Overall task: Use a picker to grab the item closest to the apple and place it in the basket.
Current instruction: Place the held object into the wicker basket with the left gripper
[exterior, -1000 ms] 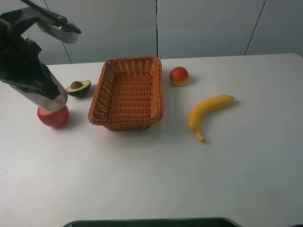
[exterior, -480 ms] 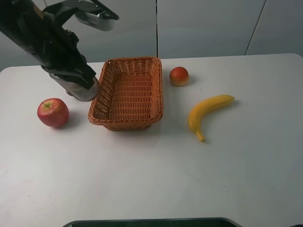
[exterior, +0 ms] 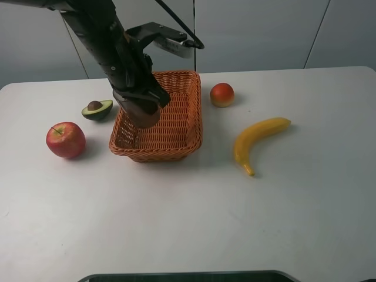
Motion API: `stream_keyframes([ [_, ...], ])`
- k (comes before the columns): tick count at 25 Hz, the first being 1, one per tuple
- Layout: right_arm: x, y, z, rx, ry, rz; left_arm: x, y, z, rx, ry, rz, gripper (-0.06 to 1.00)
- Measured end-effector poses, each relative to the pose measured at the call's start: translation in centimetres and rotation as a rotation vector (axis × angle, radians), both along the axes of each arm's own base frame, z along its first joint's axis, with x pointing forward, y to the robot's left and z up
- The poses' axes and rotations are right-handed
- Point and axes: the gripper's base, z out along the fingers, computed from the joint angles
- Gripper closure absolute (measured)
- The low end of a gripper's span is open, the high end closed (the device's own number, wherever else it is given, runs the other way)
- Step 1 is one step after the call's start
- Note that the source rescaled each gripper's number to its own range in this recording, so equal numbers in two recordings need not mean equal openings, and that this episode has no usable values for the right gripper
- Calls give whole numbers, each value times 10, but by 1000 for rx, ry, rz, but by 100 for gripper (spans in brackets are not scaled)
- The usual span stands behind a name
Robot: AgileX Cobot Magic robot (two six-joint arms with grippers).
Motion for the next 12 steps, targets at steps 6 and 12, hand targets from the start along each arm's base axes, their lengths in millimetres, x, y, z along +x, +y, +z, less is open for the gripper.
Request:
stream_keyframes([
  [6,0,0,0,0,0,0,21,-12,-21,26,6,-18,94],
  [12,0,0,0,0,0,0,27,-16,-43,64,28,-63,94],
])
